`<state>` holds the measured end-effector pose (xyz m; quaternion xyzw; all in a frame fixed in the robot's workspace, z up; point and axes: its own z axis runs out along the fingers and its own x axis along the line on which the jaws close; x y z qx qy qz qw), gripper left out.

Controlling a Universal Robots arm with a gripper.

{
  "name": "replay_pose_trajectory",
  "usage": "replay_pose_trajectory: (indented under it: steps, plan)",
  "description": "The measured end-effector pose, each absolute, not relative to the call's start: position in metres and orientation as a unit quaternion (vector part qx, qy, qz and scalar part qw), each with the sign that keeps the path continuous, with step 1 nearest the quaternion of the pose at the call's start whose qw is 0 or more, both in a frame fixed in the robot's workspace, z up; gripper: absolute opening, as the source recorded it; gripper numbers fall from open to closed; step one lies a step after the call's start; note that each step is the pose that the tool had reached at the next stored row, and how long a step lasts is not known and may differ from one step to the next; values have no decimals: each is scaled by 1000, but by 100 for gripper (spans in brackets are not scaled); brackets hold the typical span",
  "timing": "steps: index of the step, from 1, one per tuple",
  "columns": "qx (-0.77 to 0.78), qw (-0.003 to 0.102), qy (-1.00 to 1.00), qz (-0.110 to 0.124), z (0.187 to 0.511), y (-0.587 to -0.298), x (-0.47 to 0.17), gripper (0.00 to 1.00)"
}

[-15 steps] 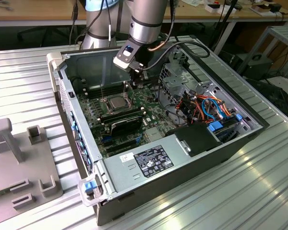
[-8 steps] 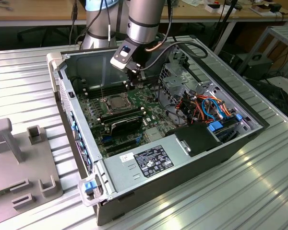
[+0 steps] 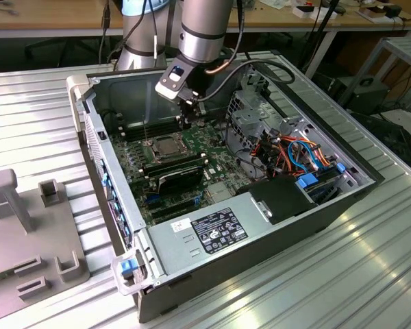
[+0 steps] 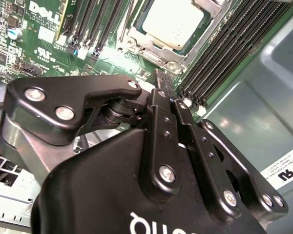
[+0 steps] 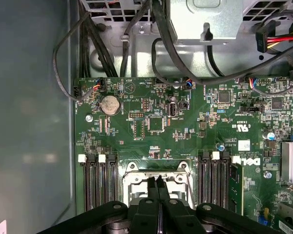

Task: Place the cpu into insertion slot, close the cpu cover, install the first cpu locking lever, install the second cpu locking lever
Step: 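Close the cpu cover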

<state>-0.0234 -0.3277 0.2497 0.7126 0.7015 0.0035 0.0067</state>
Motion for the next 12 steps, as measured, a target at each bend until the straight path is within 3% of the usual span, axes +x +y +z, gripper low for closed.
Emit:
replay_pose_trajectory:
  steps: [12]
  plan:
    - [713,7,702,3,249,-328,-41,11]
